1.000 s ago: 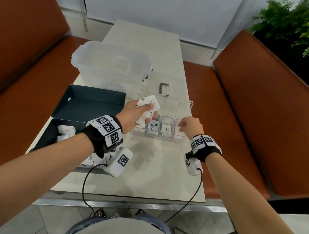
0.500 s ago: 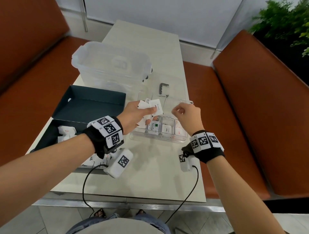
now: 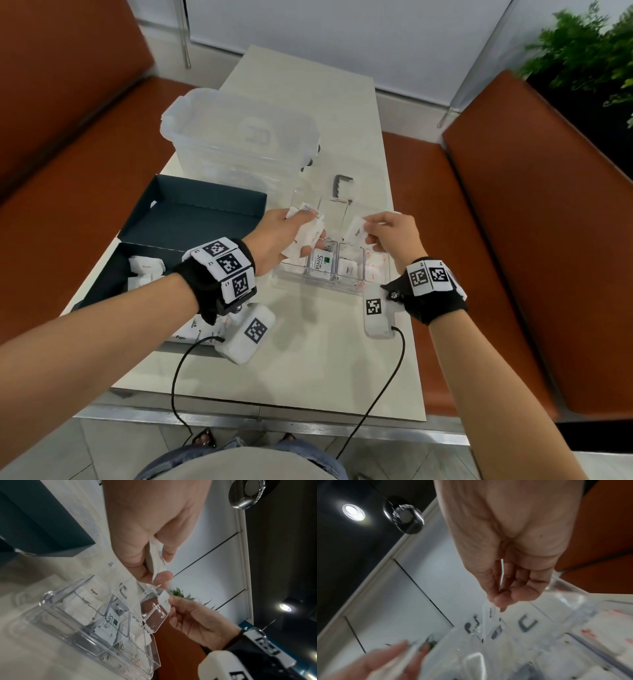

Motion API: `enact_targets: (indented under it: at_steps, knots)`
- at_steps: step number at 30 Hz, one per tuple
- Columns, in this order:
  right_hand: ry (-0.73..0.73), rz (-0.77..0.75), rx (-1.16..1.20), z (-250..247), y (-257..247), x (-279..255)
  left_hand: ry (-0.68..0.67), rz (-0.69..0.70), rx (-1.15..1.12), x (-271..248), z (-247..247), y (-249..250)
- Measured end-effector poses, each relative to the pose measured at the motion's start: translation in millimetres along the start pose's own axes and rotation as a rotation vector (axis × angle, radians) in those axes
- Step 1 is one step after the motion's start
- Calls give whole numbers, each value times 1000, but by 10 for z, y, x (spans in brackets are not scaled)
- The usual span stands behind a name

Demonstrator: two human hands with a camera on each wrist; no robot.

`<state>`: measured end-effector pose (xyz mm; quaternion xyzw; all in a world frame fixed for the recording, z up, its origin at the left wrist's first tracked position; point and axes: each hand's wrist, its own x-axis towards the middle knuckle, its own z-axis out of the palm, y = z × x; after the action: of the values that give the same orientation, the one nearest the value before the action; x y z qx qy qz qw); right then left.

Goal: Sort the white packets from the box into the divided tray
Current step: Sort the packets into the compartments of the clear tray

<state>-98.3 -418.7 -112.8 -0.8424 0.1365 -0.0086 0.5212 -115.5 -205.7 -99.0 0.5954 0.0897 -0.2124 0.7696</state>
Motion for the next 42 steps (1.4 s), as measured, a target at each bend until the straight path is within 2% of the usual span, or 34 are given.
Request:
enact_targets:
  at_steps: [2,11,20,25,31,38,40,42]
  knots:
    - [6,19,-92,27,147,30,-6,-7,-29,-11,-11,11]
    - [154,-155,-362,249,433,-7,7,7,-30,-28,-62,-1]
    - [84,-292,-678,351,501,-10,-18,4,-25,-6,-49,0]
    - [9,-299,-829,398,468,-3,-30,-2,-11,-13,-27,-12]
    - [26,-335,-887,401,415,15,-32,-2,-24,-15,-48,5]
    - [-24,-296,-953,423,415,14,-65,-32,-68,-28,-63,19]
    - [-1,-300,-899,397,367,-2,-84,-66,-95,-25,-75,25]
    - [52,-311,-713,367,258,-47,-109,-103,-146,-23,-87,32]
